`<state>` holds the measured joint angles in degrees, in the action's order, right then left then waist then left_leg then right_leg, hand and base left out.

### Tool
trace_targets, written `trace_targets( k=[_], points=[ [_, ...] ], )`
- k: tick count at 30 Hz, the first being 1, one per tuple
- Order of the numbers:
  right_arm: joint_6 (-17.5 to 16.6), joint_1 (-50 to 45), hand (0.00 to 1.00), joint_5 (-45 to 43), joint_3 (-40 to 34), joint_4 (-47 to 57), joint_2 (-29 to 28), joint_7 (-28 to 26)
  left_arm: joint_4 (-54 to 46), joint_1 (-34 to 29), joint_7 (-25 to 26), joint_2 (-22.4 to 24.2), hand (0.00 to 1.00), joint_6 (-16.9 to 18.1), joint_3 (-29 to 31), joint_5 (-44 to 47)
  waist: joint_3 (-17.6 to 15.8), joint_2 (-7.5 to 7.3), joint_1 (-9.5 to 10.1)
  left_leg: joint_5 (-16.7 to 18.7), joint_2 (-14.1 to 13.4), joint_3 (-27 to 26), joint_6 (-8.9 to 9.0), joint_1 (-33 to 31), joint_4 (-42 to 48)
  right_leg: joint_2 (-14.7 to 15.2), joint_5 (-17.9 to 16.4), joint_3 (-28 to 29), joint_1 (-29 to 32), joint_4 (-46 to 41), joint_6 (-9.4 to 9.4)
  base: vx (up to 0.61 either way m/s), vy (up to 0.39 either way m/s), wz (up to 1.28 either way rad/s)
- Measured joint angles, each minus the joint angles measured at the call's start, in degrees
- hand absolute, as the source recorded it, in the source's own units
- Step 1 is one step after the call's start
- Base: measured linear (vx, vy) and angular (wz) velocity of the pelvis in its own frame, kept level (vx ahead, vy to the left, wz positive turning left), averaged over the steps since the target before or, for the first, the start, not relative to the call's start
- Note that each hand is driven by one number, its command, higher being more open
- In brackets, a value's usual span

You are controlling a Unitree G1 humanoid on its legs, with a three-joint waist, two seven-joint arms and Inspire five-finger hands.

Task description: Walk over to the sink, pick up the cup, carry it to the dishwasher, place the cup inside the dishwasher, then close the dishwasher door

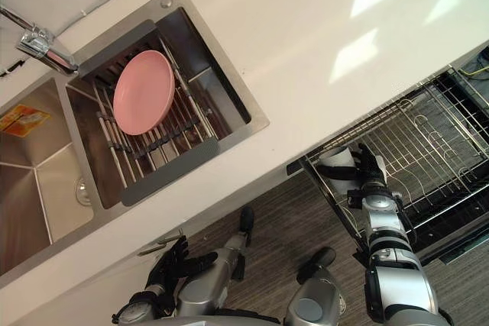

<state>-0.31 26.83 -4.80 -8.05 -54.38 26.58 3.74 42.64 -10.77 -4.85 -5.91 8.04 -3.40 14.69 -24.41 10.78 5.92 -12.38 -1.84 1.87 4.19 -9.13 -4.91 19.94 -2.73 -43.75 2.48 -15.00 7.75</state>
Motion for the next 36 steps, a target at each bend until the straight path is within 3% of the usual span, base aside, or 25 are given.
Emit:
trace_targets(
  k=[3,6,9,11,13,20,25,32,36],
  points=[
    [-0.07,-3.50,1.00,-3.21,-0.69,5.13,-3.65,2.30,0.87,0.06,-0.01,0.34,1.00,-0.11,1.15,0.08,0.34,-0.52,-0.18,0.33,-0.61,-0.53,0.37,1.12,-0.04,-0.87,0.14,0.30,-1.17,1.03,-0.06,-0.04,-0.057,-0.09],
    [-0.60,-10.52,1.00,-4.79,-1.17,14.82,-9.89,4.58,2.65,0.06,0.01,0.41,1.00,-1.72,4.36,0.21,2.25,-2.56,-0.33,1.22,-1.99,-2.23,0.96,2.42,-0.06,-3.04,1.07,1.37,-2.45,4.03,-0.34,-0.03,-0.117,-0.30],
    [-1.27,-18.05,1.00,-4.88,-2.24,22.55,-14.67,5.50,5.00,-0.22,0.71,0.51,1.00,-4.11,8.45,0.07,5.94,-5.60,-0.76,2.53,-3.21,-5.29,1.09,4.67,-0.32,-5.13,2.34,3.61,-4.31,7.90,-0.47,0.01,-0.096,-0.46],
    [-2.13,-22.06,1.00,-4.88,-3.05,26.92,-16.73,5.56,7.25,-0.65,2.84,0.53,1.00,-5.54,11.40,-0.10,8.38,-7.95,-2.13,3.65,-4.02,-8.31,1.13,7.07,-0.33,-6.63,3.56,6.07,-5.90,11.00,-0.56,0.02,-0.107,-0.66],
    [-3.33,-24.85,1.00,-5.08,-3.89,30.63,-17.18,5.25,8.35,-1.44,3.99,1.25,1.00,-6.71,14.34,0.23,9.90,-9.05,-2.94,4.26,-4.59,-10.27,1.31,8.38,-0.34,-7.59,4.38,7.74,-6.64,12.88,-0.65,0.02,-0.085,-0.50],
    [-5.77,-29.14,1.00,-8.60,-7.47,38.43,-18.41,4.51,8.95,-2.27,7.13,1.78,1.00,-9.21,16.52,-2.41,13.96,-9.63,-4.39,5.58,-6.46,-14.35,2.05,11.14,-0.36,-9.89,5.44,11.07,-7.83,15.75,-1.52,-0.01,-0.051,-0.34],
    [-6.89,-30.32,1.00,-16.12,-8.92,48.91,-20.40,3.36,10.11,-2.13,7.56,1.16,1.00,-14.29,17.23,-5.25,16.53,-9.73,-5.80,6.46,-7.21,-17.48,2.46,12.44,-0.36,-10.82,6.14,13.90,-7.81,17.02,-1.89,0.02,-0.022,-0.31],
    [-9.12,-28.56,1.00,-28.99,-11.51,64.91,-20.27,-7.84,12.41,-1.43,7.38,1.60,1.00,-15.88,21.67,-6.82,17.69,-9.84,-6.77,7.58,-8.89,-19.97,3.25,13.58,2.07,-12.52,6.86,16.65,-8.76,18.59,-2.27,0.03,-0.027,-0.20],
    [-9.33,-26.80,1.00,-36.90,-8.44,69.96,-19.71,-16.59,12.29,-1.37,7.43,2.00,1.00,-16.81,22.29,-5.94,18.55,-9.07,-6.71,12.30,-11.00,-19.66,3.19,10.00,11.55,-13.26,6.75,16.13,-9.88,19.11,-2.63,-0.01,-0.011,0.01]
  ],
)
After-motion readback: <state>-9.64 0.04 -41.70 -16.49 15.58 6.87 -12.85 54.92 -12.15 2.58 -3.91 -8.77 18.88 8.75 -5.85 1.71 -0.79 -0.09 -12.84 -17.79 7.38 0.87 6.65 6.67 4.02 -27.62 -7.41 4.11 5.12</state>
